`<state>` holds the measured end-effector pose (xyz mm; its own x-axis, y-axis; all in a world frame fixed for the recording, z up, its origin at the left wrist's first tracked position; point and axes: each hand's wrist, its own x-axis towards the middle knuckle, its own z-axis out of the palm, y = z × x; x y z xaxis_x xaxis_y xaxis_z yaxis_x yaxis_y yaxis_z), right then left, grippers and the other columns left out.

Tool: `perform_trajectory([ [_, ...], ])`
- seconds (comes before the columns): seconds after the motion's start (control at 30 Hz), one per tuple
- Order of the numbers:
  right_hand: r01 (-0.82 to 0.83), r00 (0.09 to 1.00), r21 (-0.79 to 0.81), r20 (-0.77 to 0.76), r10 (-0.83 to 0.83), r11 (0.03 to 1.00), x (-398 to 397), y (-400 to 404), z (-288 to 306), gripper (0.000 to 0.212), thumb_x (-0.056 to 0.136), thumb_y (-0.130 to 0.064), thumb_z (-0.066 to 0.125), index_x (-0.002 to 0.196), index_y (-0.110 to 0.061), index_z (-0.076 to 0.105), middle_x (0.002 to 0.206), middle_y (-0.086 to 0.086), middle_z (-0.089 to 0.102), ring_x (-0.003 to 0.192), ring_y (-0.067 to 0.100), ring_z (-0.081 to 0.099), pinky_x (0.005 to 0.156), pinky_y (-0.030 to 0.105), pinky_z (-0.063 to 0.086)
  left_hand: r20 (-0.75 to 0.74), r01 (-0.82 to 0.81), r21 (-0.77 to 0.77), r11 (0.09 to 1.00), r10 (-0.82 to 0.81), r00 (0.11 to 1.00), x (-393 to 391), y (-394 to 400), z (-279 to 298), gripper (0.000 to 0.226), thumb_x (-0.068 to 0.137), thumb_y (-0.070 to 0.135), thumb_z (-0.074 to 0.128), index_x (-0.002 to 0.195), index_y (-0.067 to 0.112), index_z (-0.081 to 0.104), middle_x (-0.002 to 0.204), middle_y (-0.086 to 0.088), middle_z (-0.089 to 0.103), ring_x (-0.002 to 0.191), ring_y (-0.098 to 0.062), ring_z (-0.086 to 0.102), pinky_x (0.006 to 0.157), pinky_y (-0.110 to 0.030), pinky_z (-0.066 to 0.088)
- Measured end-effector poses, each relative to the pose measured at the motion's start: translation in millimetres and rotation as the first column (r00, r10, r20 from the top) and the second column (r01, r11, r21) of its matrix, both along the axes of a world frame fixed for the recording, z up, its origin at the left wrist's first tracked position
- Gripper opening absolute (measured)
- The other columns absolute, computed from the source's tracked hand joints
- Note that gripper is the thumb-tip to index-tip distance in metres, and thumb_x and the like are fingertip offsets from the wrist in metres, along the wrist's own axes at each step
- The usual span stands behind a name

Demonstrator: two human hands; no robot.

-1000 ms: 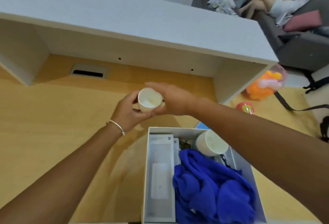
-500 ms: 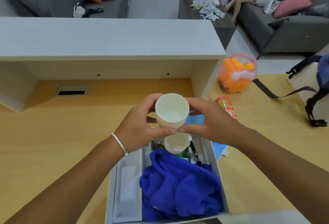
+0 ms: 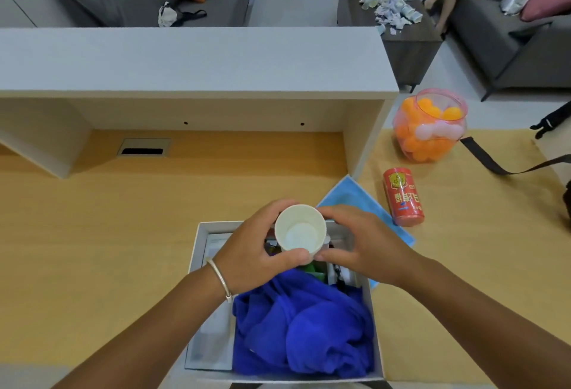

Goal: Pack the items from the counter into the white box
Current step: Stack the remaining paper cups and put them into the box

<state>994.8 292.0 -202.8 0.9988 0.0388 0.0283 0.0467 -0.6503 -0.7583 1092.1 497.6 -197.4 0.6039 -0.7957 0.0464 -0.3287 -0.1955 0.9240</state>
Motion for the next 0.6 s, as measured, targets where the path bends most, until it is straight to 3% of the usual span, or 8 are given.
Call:
perform_trajectory([
  [0.2, 0.019, 0.999, -0.053, 0.031, -0.017, 0.998, 0, 4, -18, 0.054, 0.077, -0.046, 0.075, 0.125, -0.032, 0.055, 0.117, -0.019, 0.059, 0.112, 0.002, 0.052, 0.093, 0.027, 0.043, 0.013, -0.046, 0.031, 0.998, 0.046, 0.999, 3, 1, -21, 0.036, 0.091, 0.055, 0.049, 0.127, 0.051, 0.045, 0.123, 0.025, 0.055, 0.115, -0.007, 0.054, 0.090, -0.018, 0.045],
  [0.27, 0.023, 0.999, -0.095, 0.039, -0.019, 0.995, 0, 6, -22, 0.052, 0.078, -0.046, 0.074, 0.123, -0.031, 0.055, 0.117, -0.018, 0.057, 0.112, 0.004, 0.051, 0.094, 0.024, 0.041, 0.041, -0.060, 0.063, 0.996, 0.057, 0.998, 5, 1, -28, 0.035, 0.093, 0.056, 0.045, 0.127, 0.054, 0.044, 0.123, 0.026, 0.054, 0.115, -0.006, 0.054, 0.092, -0.023, 0.045],
  [0.4, 0.030, 0.997, -0.150, 0.079, -0.018, 0.988, 0, 9, -28, 0.052, 0.081, -0.050, 0.068, 0.122, -0.019, 0.058, 0.116, -0.008, 0.059, 0.113, 0.007, 0.049, 0.098, 0.017, 0.035, 0.051, -0.057, 0.115, 0.992, 0.051, 0.997, 8, -1, -42, 0.041, 0.094, 0.057, 0.039, 0.131, 0.040, 0.047, 0.122, 0.018, 0.056, 0.115, -0.011, 0.053, 0.091, -0.037, 0.047],
  [0.5, 0.050, 0.998, -0.170, 0.052, -0.042, 0.984, 0, 10, -32, 0.053, 0.083, -0.052, 0.066, 0.122, -0.018, 0.058, 0.117, -0.005, 0.059, 0.112, 0.009, 0.050, 0.097, 0.020, 0.037, 0.052, -0.044, 0.123, 0.991, 0.038, 0.998, 10, -7, -46, 0.045, 0.094, 0.060, 0.036, 0.131, 0.039, 0.047, 0.122, 0.017, 0.056, 0.116, -0.010, 0.052, 0.091, -0.033, 0.047],
  [0.6, 0.073, 0.997, -0.183, 0.037, -0.067, 0.980, -5, 8, -30, 0.061, 0.080, -0.055, 0.065, 0.128, -0.019, 0.054, 0.124, -0.003, 0.057, 0.118, 0.008, 0.047, 0.100, 0.013, 0.032, 0.036, -0.014, 0.123, 0.992, 0.010, 0.999, 10, -9, -43, 0.049, 0.089, 0.064, 0.040, 0.133, 0.041, 0.046, 0.126, 0.016, 0.054, 0.118, -0.005, 0.051, 0.093, -0.028, 0.046],
])
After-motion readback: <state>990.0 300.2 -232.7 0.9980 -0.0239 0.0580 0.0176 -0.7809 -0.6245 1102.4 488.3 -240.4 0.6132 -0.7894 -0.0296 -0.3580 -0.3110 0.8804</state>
